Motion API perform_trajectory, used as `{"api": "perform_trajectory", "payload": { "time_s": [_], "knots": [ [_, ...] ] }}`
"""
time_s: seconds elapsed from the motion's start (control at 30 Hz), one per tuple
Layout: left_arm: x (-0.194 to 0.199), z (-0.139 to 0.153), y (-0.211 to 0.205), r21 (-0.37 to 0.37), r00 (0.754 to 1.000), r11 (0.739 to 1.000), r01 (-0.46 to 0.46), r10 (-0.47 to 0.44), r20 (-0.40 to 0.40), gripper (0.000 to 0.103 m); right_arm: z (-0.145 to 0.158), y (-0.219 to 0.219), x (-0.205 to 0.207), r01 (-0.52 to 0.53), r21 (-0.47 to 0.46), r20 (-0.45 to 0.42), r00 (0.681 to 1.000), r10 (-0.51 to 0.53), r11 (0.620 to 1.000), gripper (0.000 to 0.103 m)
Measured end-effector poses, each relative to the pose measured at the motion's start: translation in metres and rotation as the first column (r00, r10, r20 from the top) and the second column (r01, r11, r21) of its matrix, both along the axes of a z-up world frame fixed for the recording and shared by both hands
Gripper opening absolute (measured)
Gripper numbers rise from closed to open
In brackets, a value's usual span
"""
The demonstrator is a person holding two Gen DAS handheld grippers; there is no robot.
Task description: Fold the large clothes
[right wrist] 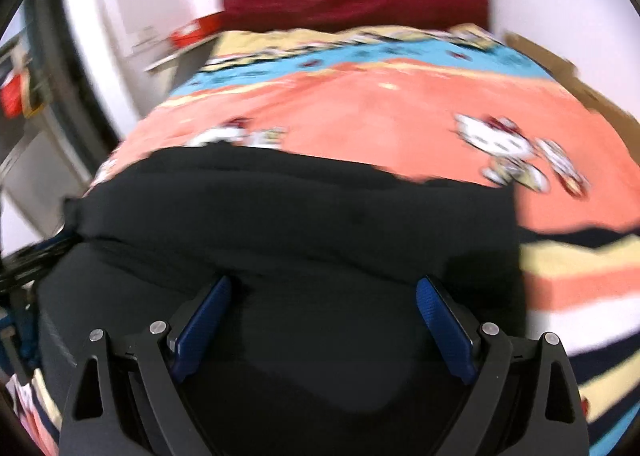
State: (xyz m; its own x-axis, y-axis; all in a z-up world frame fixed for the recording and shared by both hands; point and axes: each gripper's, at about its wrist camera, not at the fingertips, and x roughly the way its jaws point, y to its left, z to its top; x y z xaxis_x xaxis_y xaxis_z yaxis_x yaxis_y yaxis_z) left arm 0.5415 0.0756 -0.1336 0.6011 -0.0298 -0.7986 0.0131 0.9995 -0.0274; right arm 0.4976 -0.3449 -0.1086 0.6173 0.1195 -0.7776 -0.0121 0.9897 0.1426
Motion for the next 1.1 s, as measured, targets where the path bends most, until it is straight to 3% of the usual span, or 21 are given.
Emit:
{"api": "perform_trajectory", "payload": {
  "time_s": [0.13, 0.23, 0.3, 0.4, 0.53, 0.67, 0.83, 1.1],
  "knots": [
    [-0.017, -0.001, 0.025, 0.021, 0.998, 0.998, -0.064, 0.065, -0.016, 0.064, -0.014, -0.038, -0.012, 0.090, -0.036, -0.109, 0.990, -0.093, 0.995, 0.092],
    [-0.042, 0.016, 0.030, 0.015, 0.996, 0.997, -0.077, 0.076, 0.052, 0.064, -0.003, -0.047, -0.024, 0.145, -0.064, -0.111, 0.982, -0.151, 0.987, 0.091],
    [-0.064, 0.029, 0.028, -0.048, 0.993, 0.998, -0.033, 0.038, 0.108, 0.064, 0.016, -0.037, -0.041, 0.110, -0.067, -0.048, 0.992, -0.113, 0.992, 0.090],
    [-0.084, 0.031, 0.015, -0.075, 0.992, 0.997, 0.022, -0.012, 0.129, 0.064, 0.028, -0.008, -0.066, 0.006, -0.038, 0.021, 1.000, -0.005, 0.999, 0.090],
    [-0.095, -0.001, 0.002, -0.043, 0.998, 0.998, 0.052, -0.050, 0.042, 0.064, 0.008, 0.011, -0.090, -0.053, -0.005, -0.007, 0.999, 0.053, 0.999, 0.090],
    [-0.102, -0.002, 0.022, -0.052, 0.999, 0.999, 0.018, -0.016, 0.035, 0.064, -0.006, -0.011, -0.105, -0.003, -0.003, -0.047, 0.999, 0.003, 1.000, 0.090],
    [-0.107, 0.003, 0.064, -0.042, 0.996, 0.996, -0.077, 0.078, 0.034, 0.064, -0.004, -0.052, -0.120, 0.088, -0.080, -0.093, 0.991, -0.096, 0.993, 0.093],
    [-0.132, 0.008, 0.125, -0.077, 0.978, 0.977, -0.199, 0.202, 0.044, 0.064, 0.008, -0.113, -0.158, 0.211, -0.053, -0.075, 0.974, -0.215, 0.976, 0.093]
  ]
}}
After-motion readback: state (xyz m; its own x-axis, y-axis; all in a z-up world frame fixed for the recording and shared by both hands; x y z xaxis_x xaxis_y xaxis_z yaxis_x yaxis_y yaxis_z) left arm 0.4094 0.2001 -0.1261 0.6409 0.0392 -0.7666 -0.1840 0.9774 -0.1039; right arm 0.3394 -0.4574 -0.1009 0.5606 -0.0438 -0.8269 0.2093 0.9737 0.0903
